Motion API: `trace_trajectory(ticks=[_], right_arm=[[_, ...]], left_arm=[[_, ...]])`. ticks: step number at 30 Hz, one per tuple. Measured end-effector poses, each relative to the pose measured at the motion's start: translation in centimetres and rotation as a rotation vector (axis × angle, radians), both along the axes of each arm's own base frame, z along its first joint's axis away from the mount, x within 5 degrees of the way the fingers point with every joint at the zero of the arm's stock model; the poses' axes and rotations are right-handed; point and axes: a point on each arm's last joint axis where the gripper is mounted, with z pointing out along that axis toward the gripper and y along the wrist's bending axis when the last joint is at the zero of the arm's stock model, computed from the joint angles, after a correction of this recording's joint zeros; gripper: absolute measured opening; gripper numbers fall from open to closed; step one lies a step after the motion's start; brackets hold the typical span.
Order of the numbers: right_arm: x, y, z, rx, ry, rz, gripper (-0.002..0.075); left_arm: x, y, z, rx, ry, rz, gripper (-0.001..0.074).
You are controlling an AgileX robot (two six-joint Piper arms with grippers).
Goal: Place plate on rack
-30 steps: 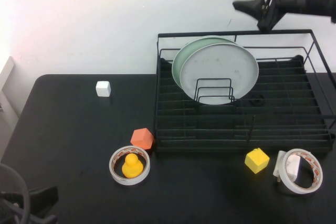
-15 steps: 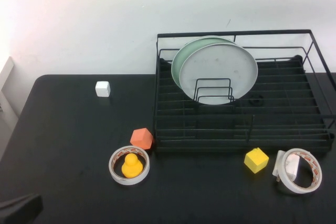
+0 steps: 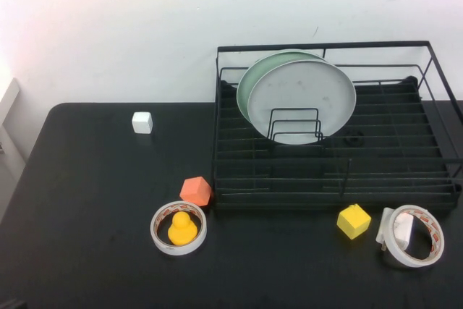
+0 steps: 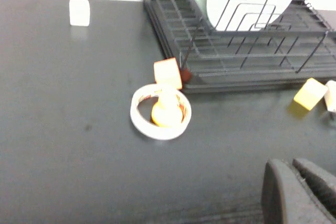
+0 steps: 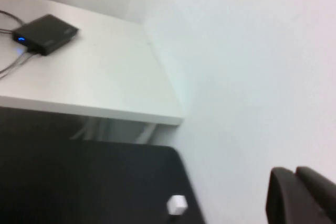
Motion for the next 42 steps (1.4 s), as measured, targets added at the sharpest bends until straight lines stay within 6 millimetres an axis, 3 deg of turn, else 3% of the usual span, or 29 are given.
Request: trace_trajectory(ticks=[10,18,22,31,36,42], right_arm=[[-10.8,-1.6,-2.2,0.047,-0.188,-0.176,0.0011],[-16.9,-2.2,-5.1,0.082,-0.261,-0.217,0.0011],[-17.7,-2.3,-6.9,0.084,-0.248,-0.229,0.0011],[-16.7,-2.2,-10.8,0.039,-0.123,-0.219,0.0011],[-15.9,-3.0,-13.3,-0.009,-0.122,-0.348,0.0011],[-17.4,-4.3,-15.4,0.052,-0.205,-0.509,0.001]], left_arm=[[-0.6,-0.3,-0.7,-0.037,0.108,-0.023,-0.0001],[-0.6,-0.3,-0.7,-0.04,0.11,-0.024,-0.0001],[-0.6,-0.3,-0.7,-0.041,0.112,-0.025,-0.0001],[-0.6,-0.3,-0.7,-0.041,0.112,-0.025,-0.0001],[-0.6,-0.3,-0.7,-0.041,0.112,-0.025,-0.0001],[-0.6,-0.3,-0.7,-0.043,0.113,-0.024,-0.0001]])
